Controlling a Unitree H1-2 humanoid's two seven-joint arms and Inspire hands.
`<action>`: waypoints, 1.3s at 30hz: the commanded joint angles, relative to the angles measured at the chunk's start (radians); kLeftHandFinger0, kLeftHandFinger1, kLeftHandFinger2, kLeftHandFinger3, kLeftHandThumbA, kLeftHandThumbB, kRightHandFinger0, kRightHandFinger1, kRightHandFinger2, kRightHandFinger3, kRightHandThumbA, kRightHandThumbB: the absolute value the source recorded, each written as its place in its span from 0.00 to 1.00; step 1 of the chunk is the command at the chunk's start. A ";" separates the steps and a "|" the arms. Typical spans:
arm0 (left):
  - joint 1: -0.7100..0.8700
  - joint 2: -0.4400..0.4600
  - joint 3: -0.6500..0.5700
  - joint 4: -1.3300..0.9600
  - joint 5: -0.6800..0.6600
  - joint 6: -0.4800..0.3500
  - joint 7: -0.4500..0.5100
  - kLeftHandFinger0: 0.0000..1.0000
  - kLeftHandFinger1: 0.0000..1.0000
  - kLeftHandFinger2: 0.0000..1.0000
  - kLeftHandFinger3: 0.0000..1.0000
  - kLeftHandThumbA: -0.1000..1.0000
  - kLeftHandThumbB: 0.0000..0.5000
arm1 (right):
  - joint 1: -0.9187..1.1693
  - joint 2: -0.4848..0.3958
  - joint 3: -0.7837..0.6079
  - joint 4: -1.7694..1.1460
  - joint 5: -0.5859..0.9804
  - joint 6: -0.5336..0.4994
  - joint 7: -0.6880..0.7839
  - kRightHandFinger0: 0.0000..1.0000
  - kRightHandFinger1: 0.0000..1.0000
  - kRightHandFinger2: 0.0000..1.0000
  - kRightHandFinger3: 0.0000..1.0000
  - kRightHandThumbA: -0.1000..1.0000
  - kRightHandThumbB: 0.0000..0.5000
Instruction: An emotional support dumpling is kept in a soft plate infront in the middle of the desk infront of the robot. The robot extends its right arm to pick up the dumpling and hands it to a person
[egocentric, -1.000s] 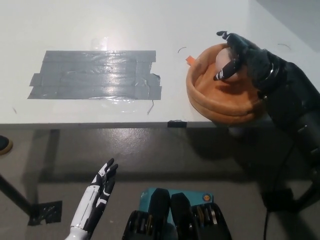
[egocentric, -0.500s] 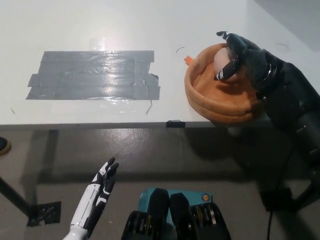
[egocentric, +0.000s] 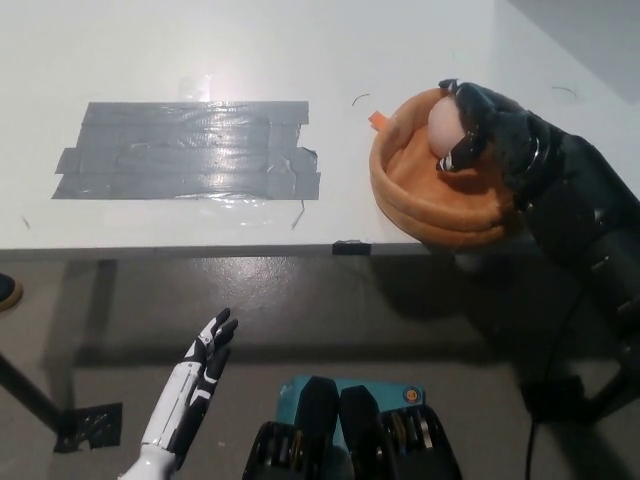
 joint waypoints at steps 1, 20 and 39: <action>-0.013 0.003 0.004 -0.025 -0.020 -0.025 -0.009 1.00 1.00 1.00 1.00 1.00 0.40 | -0.027 -0.008 0.010 0.023 -0.025 -0.028 -0.023 1.00 1.00 1.00 1.00 0.86 0.76; -0.017 -0.005 0.014 -0.024 -0.044 -0.032 -0.004 1.00 1.00 1.00 1.00 1.00 0.38 | 0.045 0.018 -0.050 0.213 0.017 -0.253 -0.260 0.00 0.51 0.94 0.81 0.00 0.39; -0.109 0.004 0.031 0.012 -0.049 -0.035 -0.002 1.00 1.00 1.00 1.00 1.00 0.25 | -0.064 0.026 -0.210 0.103 0.113 -0.322 -0.313 0.05 0.59 0.97 1.00 0.00 0.37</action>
